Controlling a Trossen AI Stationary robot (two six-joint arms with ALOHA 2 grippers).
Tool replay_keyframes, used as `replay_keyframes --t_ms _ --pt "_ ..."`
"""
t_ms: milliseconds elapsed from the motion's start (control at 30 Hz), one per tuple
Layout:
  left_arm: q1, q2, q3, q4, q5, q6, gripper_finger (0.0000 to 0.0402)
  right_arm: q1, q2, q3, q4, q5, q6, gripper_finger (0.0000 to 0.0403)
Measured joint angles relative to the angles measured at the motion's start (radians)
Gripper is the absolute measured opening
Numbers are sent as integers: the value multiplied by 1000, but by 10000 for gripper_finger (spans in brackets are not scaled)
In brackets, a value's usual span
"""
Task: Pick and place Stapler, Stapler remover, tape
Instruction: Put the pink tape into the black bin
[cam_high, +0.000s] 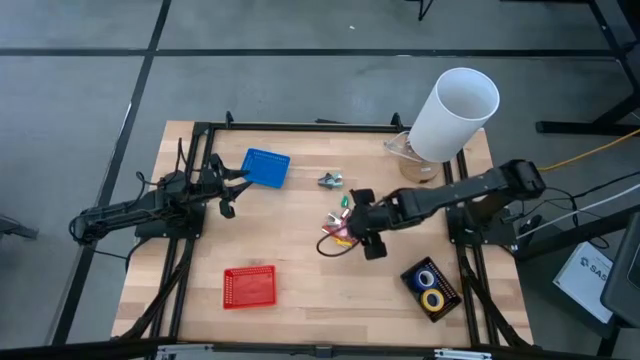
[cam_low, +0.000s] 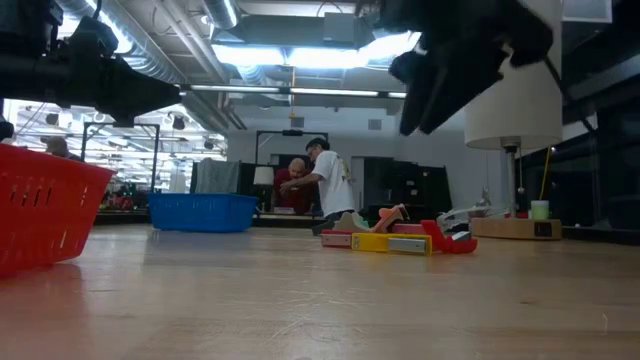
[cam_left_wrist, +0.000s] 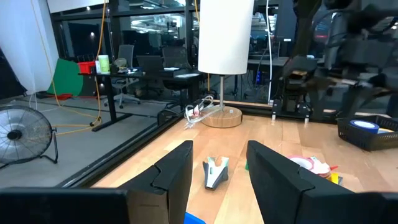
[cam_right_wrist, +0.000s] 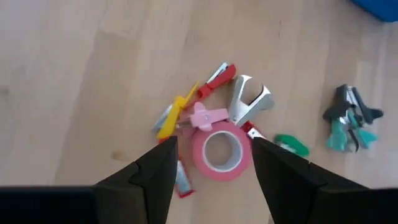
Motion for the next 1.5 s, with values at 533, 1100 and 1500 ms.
replay_keyframes --t_ms 533,1100,1500 --pt "0 0 0 0 0 0 148 -92 192 -2 9 -85 38 210" --pt "0 0 0 0 0 0 148 -95 294 -2 76 -114 192 169" --pt "0 0 0 0 0 0 148 -95 242 21 -19 -113 295 29"
